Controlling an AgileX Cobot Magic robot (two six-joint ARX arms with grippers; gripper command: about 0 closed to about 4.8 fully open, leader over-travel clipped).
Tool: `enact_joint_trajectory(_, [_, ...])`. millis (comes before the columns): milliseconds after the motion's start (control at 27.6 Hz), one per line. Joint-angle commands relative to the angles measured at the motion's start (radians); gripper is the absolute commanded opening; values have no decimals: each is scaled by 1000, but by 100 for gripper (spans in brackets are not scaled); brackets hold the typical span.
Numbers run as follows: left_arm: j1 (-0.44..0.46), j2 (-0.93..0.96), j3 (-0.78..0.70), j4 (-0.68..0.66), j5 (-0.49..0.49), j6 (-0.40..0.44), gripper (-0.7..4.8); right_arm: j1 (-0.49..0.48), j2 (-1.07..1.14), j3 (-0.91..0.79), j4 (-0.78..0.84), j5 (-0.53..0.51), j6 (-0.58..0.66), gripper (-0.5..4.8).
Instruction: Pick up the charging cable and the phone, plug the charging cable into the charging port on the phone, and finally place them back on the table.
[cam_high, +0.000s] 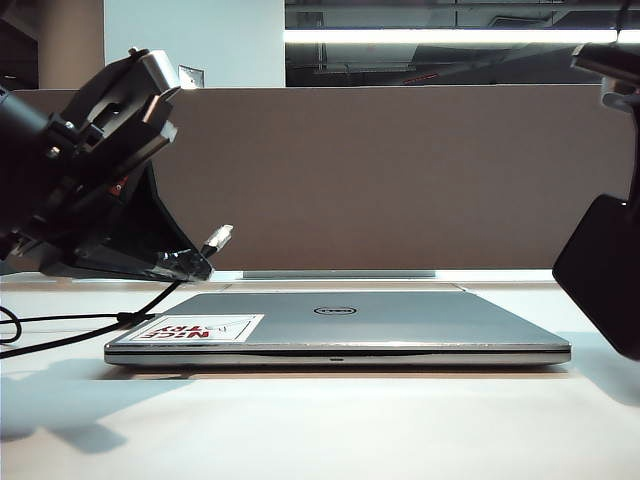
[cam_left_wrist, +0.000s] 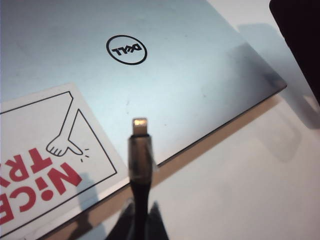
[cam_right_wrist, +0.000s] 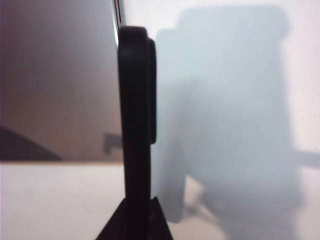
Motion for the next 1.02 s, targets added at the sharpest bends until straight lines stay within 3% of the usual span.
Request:
enact_joint_trajectory(36, [-2,-3,2,16,0,4,-6,28,-6,10,-23,27,-8,-5])
enact_joint_trajectory(472, [-2,-3,2,16,0,4,-6,121,55,13,-106,138,-40,-5])
enact_joint_trajectory(726, [-2,-3,2,16,0,4,-6,144,93,14,-115,136,-42,-5])
enact_joint_trajectory(1016, [-2,-3,2,16,0,4,-6,144,93,14,-114,55,-60,0])
